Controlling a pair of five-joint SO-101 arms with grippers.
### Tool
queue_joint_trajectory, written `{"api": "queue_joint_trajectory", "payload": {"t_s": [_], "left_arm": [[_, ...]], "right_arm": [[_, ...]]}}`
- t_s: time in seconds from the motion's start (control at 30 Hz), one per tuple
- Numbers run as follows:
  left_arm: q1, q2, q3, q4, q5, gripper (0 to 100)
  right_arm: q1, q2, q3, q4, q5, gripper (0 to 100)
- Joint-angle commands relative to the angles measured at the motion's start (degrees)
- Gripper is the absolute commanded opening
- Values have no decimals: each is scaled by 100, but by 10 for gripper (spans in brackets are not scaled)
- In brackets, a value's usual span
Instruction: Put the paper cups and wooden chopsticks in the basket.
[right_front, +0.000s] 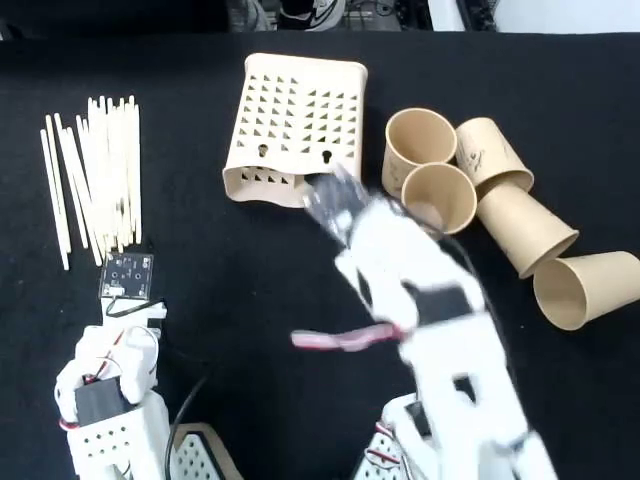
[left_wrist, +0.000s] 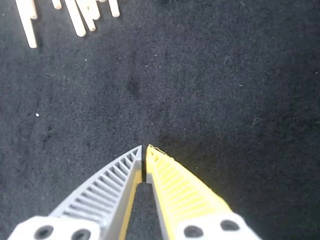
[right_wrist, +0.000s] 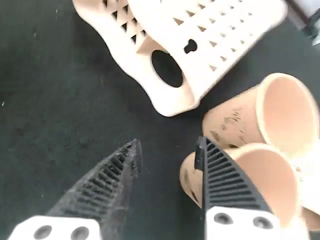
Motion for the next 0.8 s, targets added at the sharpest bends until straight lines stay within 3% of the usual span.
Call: {"api": "queue_joint_trajectory", "payload": {"t_s": [0.0, 0.13, 0.5, 0.77], "left_arm": [[31, -9, 101, 26, -35, 33], [22, -9, 101, 26, -35, 33], [22, -9, 101, 26, -35, 33], [22, -9, 101, 26, -35, 33]], "right_arm": [[-132, 1086, -585, -448, 26, 192], [-185, 1499, -453, -1407, 18, 194], [-185, 3090, -1560, -1626, 897, 195], [299, 3635, -2185, -1618, 1442, 195]]}}
